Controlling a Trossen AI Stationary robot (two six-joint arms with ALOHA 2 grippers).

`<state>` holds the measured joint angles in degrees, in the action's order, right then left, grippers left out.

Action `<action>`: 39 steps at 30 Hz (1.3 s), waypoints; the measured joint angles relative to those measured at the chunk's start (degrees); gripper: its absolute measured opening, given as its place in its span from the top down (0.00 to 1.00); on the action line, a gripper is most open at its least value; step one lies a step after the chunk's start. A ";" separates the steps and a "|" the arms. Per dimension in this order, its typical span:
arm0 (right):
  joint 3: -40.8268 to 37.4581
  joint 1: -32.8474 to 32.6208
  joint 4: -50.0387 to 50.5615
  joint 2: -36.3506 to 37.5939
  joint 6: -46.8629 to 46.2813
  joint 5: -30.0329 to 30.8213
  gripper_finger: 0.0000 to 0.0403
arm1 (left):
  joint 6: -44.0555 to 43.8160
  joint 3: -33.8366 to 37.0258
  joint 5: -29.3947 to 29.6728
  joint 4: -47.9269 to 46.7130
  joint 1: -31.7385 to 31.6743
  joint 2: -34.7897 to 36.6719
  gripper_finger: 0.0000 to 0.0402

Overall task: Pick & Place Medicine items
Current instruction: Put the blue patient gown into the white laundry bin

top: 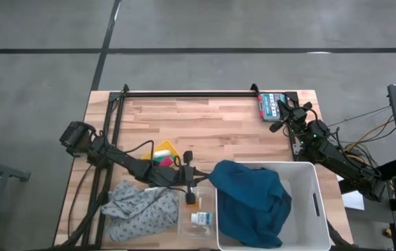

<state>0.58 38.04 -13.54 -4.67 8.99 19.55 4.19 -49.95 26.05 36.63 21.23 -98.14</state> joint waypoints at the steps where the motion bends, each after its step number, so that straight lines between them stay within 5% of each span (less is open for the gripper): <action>1: 0.00 -0.02 0.00 0.02 0.00 0.00 0.98 | 1.86 0.00 0.61 0.24 -0.02 0.03 0.99; 8: 0.00 0.00 0.00 0.02 0.00 -0.02 0.98 | 19.36 0.00 1.25 7.11 -0.55 1.51 0.99; 14: 0.00 -0.02 0.00 0.02 0.01 -0.03 0.98 | 27.29 -0.57 -6.66 15.29 -1.55 3.19 0.99; 22: 0.00 -0.02 0.00 0.00 0.00 -0.02 0.98 | 26.44 -11.46 -23.97 5.86 -5.60 2.54 0.99; 28: 0.00 -0.02 -0.01 0.00 0.00 -0.01 0.98 | 17.79 -21.73 -35.54 -1.14 -6.76 -1.21 0.99; 39: 0.00 -0.02 0.00 0.00 0.00 0.00 0.98 | 12.23 -33.56 -39.64 -10.31 -6.70 -13.30 0.99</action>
<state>0.58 38.02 -13.54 -4.67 8.99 19.55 16.43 -83.51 -13.58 26.32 14.53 -111.44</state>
